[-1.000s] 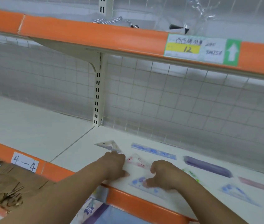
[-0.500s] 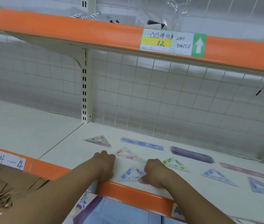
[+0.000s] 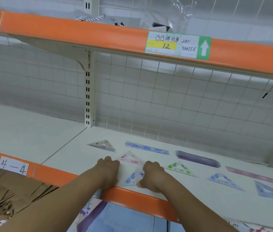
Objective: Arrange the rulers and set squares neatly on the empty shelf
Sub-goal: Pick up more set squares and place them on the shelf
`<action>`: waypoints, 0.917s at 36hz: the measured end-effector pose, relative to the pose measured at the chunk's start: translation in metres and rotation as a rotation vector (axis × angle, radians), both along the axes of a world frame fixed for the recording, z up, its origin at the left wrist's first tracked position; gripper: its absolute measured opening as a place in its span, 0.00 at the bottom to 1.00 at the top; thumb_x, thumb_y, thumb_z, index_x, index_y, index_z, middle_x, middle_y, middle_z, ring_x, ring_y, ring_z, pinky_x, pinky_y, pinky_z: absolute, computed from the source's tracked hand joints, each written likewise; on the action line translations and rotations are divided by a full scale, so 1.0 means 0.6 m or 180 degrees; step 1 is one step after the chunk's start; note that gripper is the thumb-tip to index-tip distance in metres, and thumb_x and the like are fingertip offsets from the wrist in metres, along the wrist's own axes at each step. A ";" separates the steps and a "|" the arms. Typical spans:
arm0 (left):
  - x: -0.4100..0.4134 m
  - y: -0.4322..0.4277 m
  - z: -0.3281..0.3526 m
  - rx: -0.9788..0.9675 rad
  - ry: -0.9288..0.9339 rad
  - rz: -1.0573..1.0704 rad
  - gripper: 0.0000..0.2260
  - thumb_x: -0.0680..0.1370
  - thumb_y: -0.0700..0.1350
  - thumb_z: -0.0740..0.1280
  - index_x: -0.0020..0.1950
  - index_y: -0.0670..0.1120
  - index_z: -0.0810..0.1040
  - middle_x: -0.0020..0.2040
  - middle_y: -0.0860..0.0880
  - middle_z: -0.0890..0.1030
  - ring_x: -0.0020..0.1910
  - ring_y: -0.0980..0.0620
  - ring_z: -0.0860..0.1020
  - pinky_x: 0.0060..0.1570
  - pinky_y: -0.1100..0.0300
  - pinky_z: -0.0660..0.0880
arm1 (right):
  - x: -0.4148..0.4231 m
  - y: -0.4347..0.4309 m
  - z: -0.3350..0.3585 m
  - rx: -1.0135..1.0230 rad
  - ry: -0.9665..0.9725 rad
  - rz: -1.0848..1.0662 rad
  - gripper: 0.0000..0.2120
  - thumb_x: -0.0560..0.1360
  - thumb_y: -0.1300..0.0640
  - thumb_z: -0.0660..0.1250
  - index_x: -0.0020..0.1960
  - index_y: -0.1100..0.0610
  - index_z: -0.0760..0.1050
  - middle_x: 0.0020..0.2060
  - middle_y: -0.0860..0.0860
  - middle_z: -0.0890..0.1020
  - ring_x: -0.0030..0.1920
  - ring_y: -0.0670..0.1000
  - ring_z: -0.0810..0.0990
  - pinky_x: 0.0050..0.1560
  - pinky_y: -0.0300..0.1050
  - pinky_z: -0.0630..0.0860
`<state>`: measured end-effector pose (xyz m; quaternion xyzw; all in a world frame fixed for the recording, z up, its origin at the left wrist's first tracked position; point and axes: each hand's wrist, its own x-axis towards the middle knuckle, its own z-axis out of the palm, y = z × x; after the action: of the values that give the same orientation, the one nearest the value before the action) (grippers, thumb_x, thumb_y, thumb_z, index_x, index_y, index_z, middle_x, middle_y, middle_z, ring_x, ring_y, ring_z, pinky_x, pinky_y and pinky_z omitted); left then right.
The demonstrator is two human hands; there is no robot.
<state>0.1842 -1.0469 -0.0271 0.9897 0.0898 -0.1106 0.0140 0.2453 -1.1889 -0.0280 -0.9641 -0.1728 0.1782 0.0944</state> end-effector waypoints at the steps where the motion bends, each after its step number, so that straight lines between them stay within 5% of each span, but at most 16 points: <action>1: 0.000 0.001 -0.001 -0.0001 -0.0004 0.0001 0.18 0.81 0.46 0.58 0.70 0.44 0.63 0.67 0.41 0.65 0.66 0.44 0.66 0.62 0.57 0.64 | -0.001 0.000 0.002 0.0045 0.0006 0.0011 0.32 0.72 0.43 0.69 0.68 0.58 0.63 0.64 0.57 0.68 0.64 0.57 0.68 0.61 0.47 0.68; 5: -0.001 0.006 -0.005 -0.0035 0.0017 0.0011 0.19 0.81 0.45 0.58 0.71 0.44 0.62 0.68 0.41 0.64 0.66 0.42 0.66 0.63 0.56 0.64 | -0.007 0.009 -0.001 -0.0030 -0.0061 0.0063 0.39 0.70 0.35 0.68 0.70 0.57 0.62 0.65 0.56 0.65 0.65 0.57 0.65 0.63 0.48 0.66; 14: -0.001 0.010 -0.012 -0.0109 -0.0038 -0.0008 0.17 0.81 0.45 0.59 0.69 0.44 0.63 0.66 0.41 0.65 0.64 0.42 0.67 0.62 0.56 0.65 | -0.003 0.014 -0.007 -0.0055 -0.0071 -0.0145 0.43 0.67 0.39 0.73 0.71 0.57 0.58 0.67 0.55 0.64 0.69 0.58 0.62 0.66 0.54 0.65; 19: -0.002 0.012 -0.015 -0.0130 -0.0059 -0.0008 0.17 0.80 0.44 0.59 0.69 0.45 0.64 0.65 0.42 0.65 0.64 0.43 0.67 0.62 0.55 0.66 | 0.003 0.005 -0.014 0.0352 -0.0011 -0.0075 0.36 0.69 0.47 0.74 0.69 0.54 0.59 0.64 0.54 0.69 0.65 0.56 0.68 0.64 0.52 0.69; 25: -0.002 0.010 -0.015 -0.0180 -0.0182 0.0035 0.16 0.80 0.45 0.59 0.67 0.45 0.66 0.64 0.43 0.68 0.64 0.44 0.68 0.61 0.53 0.69 | 0.000 -0.023 -0.014 0.0804 -0.0180 0.0105 0.19 0.80 0.59 0.56 0.70 0.52 0.61 0.64 0.55 0.66 0.54 0.54 0.73 0.54 0.43 0.69; 33: 0.006 -0.013 -0.015 -0.0227 -0.0186 -0.0216 0.17 0.81 0.49 0.59 0.68 0.45 0.66 0.65 0.42 0.67 0.65 0.43 0.67 0.62 0.51 0.68 | -0.004 -0.056 -0.003 0.0689 -0.0518 -0.0148 0.19 0.82 0.59 0.51 0.72 0.62 0.61 0.67 0.60 0.69 0.64 0.58 0.71 0.57 0.43 0.68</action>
<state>0.1879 -1.0548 -0.0360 0.9939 0.0518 -0.0852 0.0481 0.2426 -1.2223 -0.0301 -0.9633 -0.1758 0.0775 0.1876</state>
